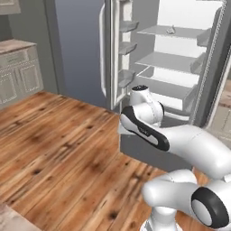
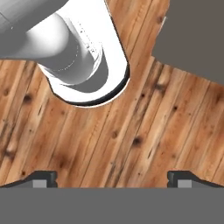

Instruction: Retrieve the bottle and the shaker from the cabinet and place them next to the mixing bowl on the counter. Then add garlic from the fridge to the mixing bowl.

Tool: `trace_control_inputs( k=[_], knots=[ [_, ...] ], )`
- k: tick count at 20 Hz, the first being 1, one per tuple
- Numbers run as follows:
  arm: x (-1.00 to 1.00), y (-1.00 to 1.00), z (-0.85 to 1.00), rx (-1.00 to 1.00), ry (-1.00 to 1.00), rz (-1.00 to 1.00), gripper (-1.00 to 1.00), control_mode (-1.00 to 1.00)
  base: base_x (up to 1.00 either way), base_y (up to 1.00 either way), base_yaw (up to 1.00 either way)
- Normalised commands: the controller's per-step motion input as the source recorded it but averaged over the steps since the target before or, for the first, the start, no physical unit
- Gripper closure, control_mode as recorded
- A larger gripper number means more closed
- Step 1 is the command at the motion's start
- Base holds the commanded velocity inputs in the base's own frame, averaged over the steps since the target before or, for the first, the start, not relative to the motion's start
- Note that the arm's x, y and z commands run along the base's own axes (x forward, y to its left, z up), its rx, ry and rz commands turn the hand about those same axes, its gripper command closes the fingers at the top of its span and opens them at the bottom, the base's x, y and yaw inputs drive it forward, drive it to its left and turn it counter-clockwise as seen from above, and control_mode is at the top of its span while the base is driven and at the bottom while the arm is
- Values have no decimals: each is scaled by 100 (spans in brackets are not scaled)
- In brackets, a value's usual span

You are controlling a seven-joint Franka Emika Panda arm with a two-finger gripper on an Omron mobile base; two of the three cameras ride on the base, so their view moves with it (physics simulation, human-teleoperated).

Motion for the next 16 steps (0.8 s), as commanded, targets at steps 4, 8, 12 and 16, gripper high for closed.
trace_control_inputs(
  k=[4, 8, 12, 16],
  knots=[
    [0, 0, 0, 0, 0, 0, -100, 100, 84, 0, -8],
    [0, 0, 0, 0, 0, 0, -100, 100, 90, -11, -2],
    [0, 0, 0, 0, 0, 0, -100, 100, 17, 0, -21],
    [0, 0, 0, 0, 0, 0, -100, 100, 4, 3, -51]
  ],
)
